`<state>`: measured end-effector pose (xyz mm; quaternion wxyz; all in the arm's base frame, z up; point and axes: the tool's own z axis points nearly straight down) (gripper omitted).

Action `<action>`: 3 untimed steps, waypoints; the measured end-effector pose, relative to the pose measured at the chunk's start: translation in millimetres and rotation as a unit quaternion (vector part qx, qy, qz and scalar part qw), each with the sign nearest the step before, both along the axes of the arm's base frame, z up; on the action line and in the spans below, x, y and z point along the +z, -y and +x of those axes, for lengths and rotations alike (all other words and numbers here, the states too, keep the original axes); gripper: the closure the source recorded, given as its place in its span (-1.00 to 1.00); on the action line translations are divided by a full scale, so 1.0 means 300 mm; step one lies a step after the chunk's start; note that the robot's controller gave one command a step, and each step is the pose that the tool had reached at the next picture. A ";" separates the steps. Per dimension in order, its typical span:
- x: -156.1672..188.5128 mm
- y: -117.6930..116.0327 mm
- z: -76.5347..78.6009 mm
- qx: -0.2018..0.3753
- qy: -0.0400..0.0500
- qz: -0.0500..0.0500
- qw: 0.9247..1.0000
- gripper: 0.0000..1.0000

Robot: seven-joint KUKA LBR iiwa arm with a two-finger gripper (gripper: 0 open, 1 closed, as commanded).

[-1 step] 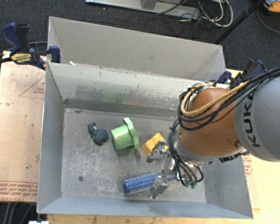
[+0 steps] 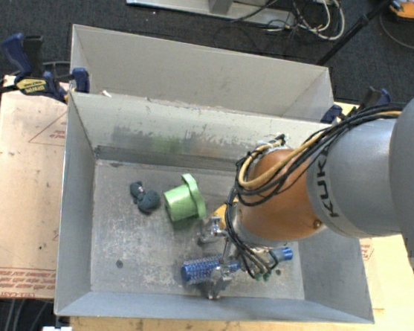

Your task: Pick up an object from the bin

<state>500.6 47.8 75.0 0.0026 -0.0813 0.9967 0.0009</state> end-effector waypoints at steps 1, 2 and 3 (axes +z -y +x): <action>0.012 -0.001 0.004 -0.001 0.003 0.001 1.000 1.00; 0.381 0.073 0.070 0.187 0.001 -0.002 0.982 1.00; 0.473 0.110 0.027 0.201 -0.001 -0.001 0.980 1.00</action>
Offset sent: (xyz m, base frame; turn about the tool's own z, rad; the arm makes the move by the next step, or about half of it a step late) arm 0.0000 0.0000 0.0000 0.0000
